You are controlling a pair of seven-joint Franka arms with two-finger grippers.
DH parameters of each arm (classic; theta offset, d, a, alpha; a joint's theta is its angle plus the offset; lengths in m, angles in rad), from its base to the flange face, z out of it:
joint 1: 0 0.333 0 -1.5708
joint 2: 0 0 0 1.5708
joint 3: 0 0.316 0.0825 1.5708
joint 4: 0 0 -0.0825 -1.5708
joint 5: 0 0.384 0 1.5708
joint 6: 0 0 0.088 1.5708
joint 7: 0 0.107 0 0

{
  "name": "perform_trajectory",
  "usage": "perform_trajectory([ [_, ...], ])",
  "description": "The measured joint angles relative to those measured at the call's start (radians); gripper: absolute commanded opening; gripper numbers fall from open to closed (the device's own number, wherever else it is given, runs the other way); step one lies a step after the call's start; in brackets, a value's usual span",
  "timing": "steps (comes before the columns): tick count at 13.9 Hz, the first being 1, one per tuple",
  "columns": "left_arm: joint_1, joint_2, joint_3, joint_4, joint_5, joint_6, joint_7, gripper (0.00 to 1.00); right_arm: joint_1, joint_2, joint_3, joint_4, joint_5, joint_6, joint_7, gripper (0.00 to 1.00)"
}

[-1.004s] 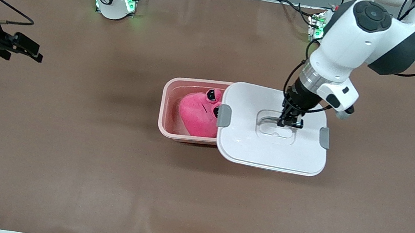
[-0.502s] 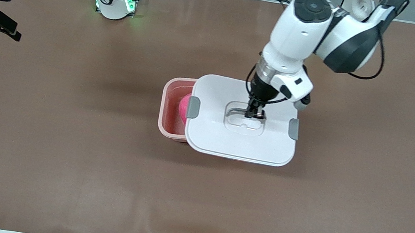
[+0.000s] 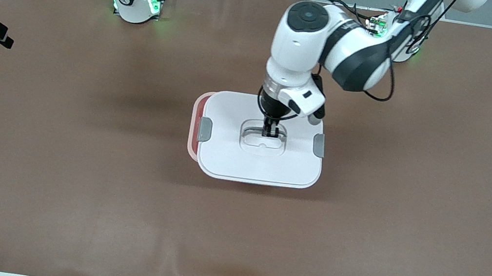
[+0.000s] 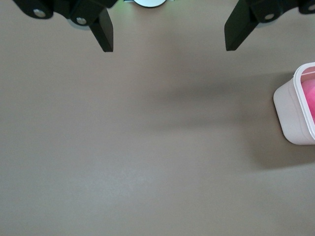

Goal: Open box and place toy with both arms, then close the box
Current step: 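Lower the white lid onto the box with the left gripper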

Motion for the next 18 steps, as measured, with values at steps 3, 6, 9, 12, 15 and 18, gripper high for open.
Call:
perform_trajectory([
  [3, -0.060, 0.066, 0.002, 0.041, 0.039, 0.000, -0.098, 0.00, 0.000, -0.005, 0.001, -0.016, 0.000, 0.011, 0.000, 1.00],
  [6, -0.078, 0.093, 0.003, 0.057, 0.040, 0.000, -0.153, 0.00, 0.000, -0.009, 0.001, -0.021, 0.000, 0.016, 0.000, 1.00],
  [9, -0.090, 0.095, 0.004, 0.058, 0.040, -0.007, -0.187, 0.00, -0.001, -0.009, 0.001, -0.029, 0.000, 0.017, 0.000, 1.00],
  [12, -0.116, 0.103, 0.004, 0.058, 0.044, -0.035, -0.189, 0.00, -0.004, -0.009, 0.001, -0.020, -0.001, 0.016, 0.002, 1.00],
  [15, -0.141, 0.118, 0.005, 0.058, 0.058, -0.042, -0.191, 0.00, -0.016, -0.009, 0.000, -0.010, -0.001, -0.001, 0.002, 1.00],
  [18, -0.145, 0.123, 0.007, 0.059, 0.059, -0.042, -0.191, 0.00, -0.016, -0.009, 0.002, -0.005, -0.001, -0.001, 0.002, 1.00],
])
